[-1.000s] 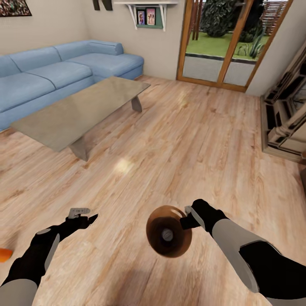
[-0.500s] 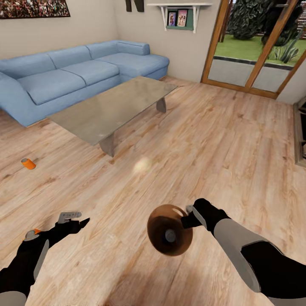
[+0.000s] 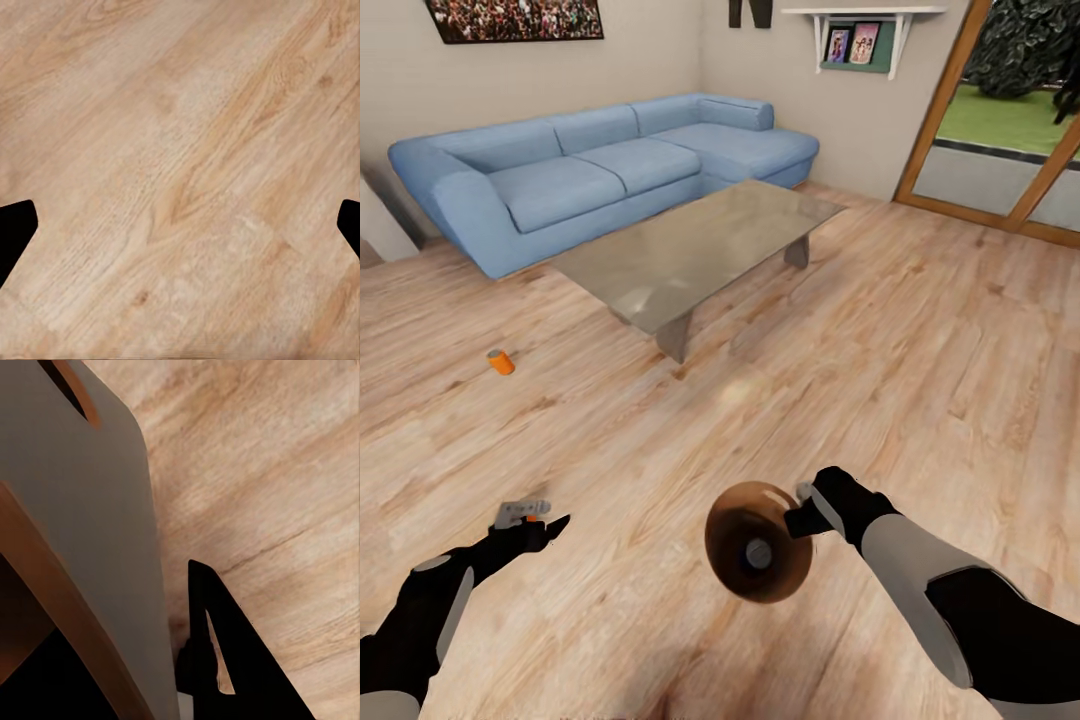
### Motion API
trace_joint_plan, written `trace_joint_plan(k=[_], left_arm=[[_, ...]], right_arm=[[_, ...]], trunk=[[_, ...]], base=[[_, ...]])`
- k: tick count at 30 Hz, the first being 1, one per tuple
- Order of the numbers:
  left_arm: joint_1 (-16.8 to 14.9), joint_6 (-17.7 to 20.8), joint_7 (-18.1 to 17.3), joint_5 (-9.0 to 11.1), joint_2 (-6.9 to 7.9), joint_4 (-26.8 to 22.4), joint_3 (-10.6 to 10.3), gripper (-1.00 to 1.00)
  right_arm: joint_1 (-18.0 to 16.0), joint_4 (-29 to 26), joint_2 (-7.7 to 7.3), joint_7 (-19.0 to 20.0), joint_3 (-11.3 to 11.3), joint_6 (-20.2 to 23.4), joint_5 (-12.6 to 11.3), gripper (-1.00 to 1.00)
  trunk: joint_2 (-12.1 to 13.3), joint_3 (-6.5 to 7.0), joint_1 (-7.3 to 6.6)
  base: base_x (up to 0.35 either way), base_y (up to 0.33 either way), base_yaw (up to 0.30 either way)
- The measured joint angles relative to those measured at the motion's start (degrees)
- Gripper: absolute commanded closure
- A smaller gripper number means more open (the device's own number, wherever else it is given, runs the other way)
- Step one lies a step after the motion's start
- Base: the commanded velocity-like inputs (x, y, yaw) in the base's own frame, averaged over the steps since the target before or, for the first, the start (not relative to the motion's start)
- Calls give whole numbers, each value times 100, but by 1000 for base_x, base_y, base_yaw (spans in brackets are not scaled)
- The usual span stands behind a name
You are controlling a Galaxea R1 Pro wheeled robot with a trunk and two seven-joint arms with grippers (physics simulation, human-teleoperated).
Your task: Put the three can of soda from the living room inside the tash can in the kitchen.
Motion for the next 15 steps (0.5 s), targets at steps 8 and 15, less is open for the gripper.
trace_joint_plan(k=[8, 15], left_arm=[[1, -31, -7, 0, 0, 14, 0, -100], [2, -44, -5, 0, 0, 13, 0, -100]], right_arm=[[0, 0, 18, -6, 6, 0, 2, 100], [0, 0, 21, -15, 8, 1, -2, 100]], trunk=[[0, 0, 0], [0, 0, 0]], base=[[144, 273, 241], [224, 252, 228]])
